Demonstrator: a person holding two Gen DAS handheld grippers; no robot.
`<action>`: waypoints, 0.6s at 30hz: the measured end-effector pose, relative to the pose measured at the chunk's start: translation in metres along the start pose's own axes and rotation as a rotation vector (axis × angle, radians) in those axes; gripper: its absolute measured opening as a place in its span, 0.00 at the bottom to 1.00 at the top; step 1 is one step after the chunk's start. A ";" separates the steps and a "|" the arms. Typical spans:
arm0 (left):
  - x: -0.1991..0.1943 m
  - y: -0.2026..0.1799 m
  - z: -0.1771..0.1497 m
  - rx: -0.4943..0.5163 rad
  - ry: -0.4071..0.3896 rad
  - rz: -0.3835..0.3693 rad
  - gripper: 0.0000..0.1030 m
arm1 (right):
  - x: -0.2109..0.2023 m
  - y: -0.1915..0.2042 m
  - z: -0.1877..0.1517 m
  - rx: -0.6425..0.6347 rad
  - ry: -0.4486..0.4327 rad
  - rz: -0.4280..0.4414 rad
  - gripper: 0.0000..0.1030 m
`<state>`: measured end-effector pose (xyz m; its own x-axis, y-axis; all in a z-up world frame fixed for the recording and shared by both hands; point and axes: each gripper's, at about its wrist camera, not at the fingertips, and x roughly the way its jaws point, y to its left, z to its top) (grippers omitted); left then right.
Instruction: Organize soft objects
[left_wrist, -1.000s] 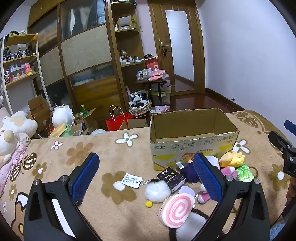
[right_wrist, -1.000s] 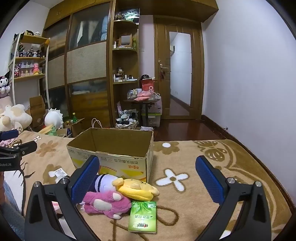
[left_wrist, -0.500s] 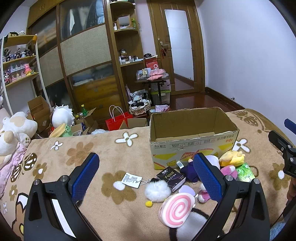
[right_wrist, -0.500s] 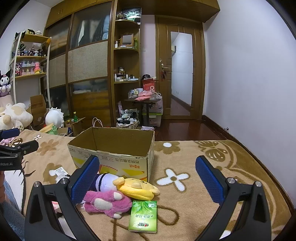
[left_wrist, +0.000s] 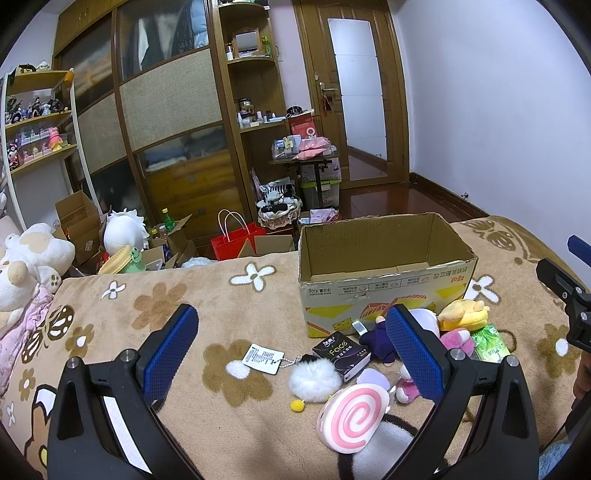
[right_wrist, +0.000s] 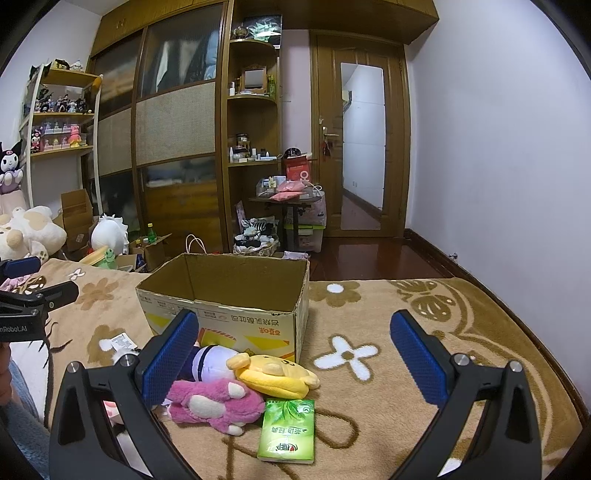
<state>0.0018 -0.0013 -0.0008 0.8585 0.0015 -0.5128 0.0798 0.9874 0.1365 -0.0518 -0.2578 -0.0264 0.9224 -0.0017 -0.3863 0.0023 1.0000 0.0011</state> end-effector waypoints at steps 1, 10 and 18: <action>0.000 0.000 0.000 0.000 0.001 0.000 0.98 | 0.000 0.000 0.000 0.000 -0.001 0.003 1.00; 0.000 0.000 0.000 0.002 0.001 0.001 0.98 | -0.004 0.002 0.000 0.001 -0.003 0.001 1.00; 0.000 0.000 0.000 0.002 0.002 0.002 0.98 | -0.004 0.003 0.001 -0.002 -0.004 0.006 1.00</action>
<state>0.0018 -0.0017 -0.0007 0.8577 0.0034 -0.5142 0.0797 0.9870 0.1393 -0.0549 -0.2551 -0.0235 0.9240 0.0045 -0.3823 -0.0041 1.0000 0.0019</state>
